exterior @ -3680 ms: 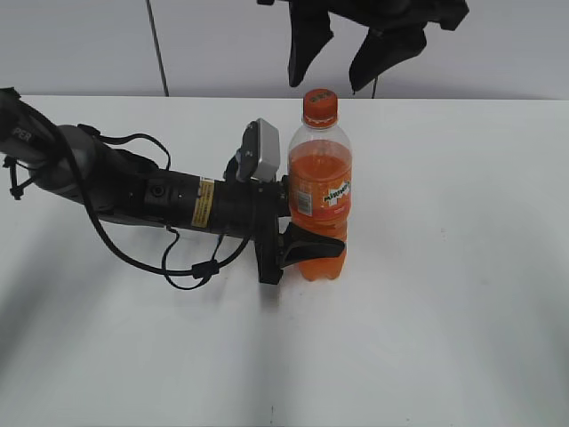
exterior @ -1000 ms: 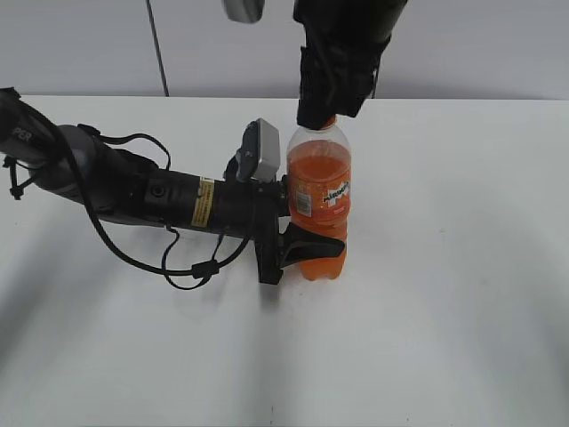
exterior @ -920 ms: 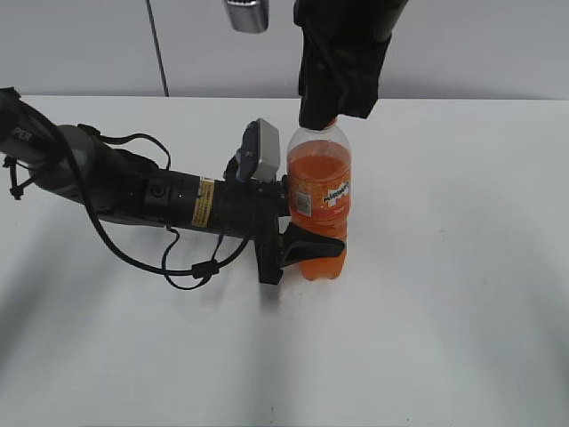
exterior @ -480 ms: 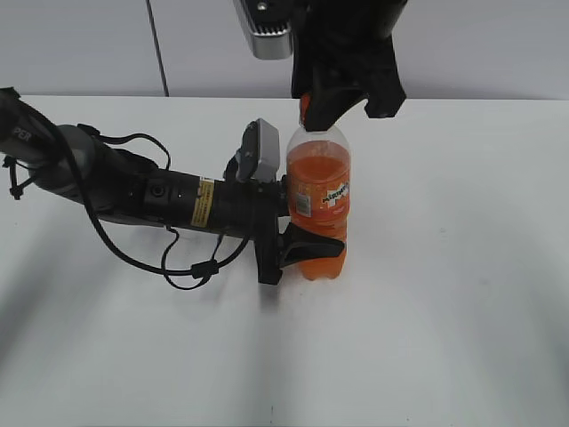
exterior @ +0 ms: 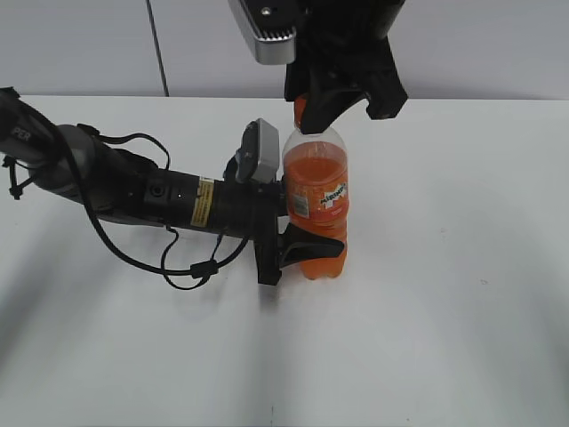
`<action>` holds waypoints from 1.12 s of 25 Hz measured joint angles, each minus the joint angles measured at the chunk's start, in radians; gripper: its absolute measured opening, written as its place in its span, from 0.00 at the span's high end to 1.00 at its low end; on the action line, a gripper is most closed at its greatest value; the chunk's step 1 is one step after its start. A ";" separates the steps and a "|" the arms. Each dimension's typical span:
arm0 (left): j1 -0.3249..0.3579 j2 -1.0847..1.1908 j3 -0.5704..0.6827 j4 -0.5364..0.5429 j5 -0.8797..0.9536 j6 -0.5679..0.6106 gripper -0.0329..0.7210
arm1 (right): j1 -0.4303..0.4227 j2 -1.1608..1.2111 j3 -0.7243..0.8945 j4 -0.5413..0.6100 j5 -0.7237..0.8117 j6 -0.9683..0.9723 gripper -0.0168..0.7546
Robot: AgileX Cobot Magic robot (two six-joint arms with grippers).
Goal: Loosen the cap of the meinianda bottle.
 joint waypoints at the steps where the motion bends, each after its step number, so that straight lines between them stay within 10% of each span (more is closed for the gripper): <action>1: 0.000 0.000 0.000 0.000 0.000 0.000 0.43 | 0.000 0.000 0.000 0.000 0.000 0.000 0.62; 28: 0.000 0.000 0.000 -0.002 0.001 -0.013 0.43 | 0.000 0.000 -0.005 0.013 -0.006 0.161 0.46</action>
